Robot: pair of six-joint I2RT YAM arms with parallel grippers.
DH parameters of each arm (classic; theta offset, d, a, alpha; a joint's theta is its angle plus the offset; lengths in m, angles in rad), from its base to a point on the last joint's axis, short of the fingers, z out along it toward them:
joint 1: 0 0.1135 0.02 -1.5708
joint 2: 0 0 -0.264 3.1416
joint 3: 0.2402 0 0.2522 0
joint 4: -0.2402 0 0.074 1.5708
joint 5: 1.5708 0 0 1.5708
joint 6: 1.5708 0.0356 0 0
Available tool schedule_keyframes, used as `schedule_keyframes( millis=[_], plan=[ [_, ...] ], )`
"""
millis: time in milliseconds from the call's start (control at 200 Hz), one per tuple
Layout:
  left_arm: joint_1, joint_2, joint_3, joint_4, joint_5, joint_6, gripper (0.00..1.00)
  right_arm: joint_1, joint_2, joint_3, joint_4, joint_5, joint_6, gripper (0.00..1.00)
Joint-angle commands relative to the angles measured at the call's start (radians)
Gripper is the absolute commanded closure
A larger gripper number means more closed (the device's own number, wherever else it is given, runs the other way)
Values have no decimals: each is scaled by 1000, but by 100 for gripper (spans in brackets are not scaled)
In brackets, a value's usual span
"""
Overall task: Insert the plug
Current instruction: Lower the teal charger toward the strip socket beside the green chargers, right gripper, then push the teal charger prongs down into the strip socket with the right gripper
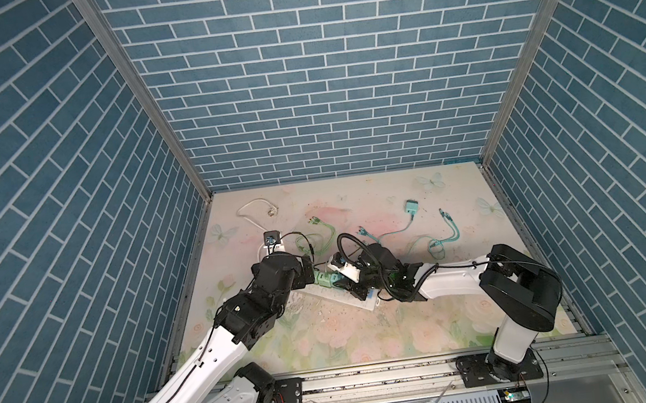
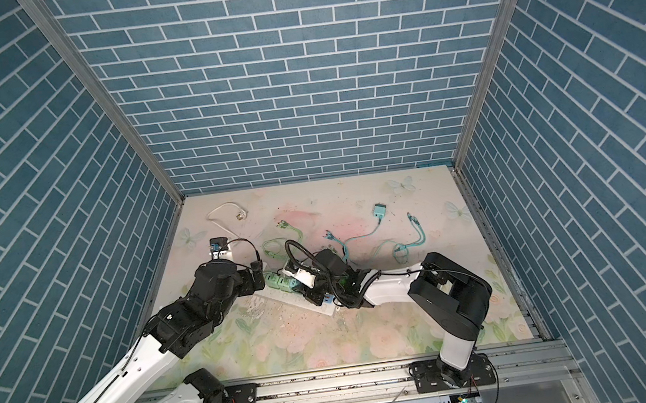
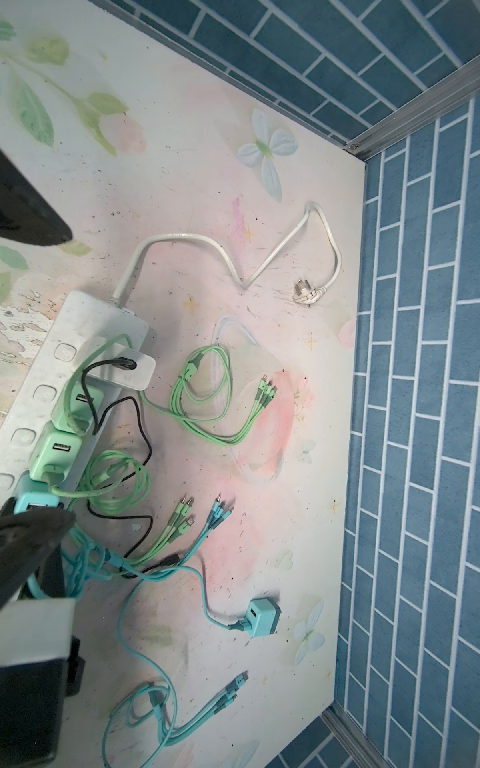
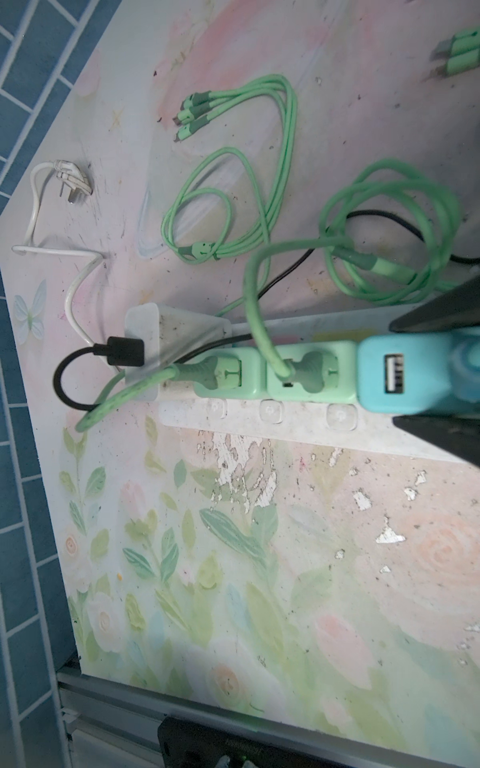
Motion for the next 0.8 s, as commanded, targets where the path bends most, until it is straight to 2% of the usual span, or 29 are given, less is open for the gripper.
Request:
schedule_keyframes(
  millis=[0, 320, 795],
  plan=[
    [5, 2, 6, 13, 5, -3, 2, 9, 15, -26, 39, -7, -6, 100],
    [5, 1, 3, 29, 14, -2, 2, 10, 7, -65, 61, -8, 1, 100],
    [5, 21, 13, 62, 35, 4, 2, 46, 77, -95, 70, 27, 21, 100]
  ],
)
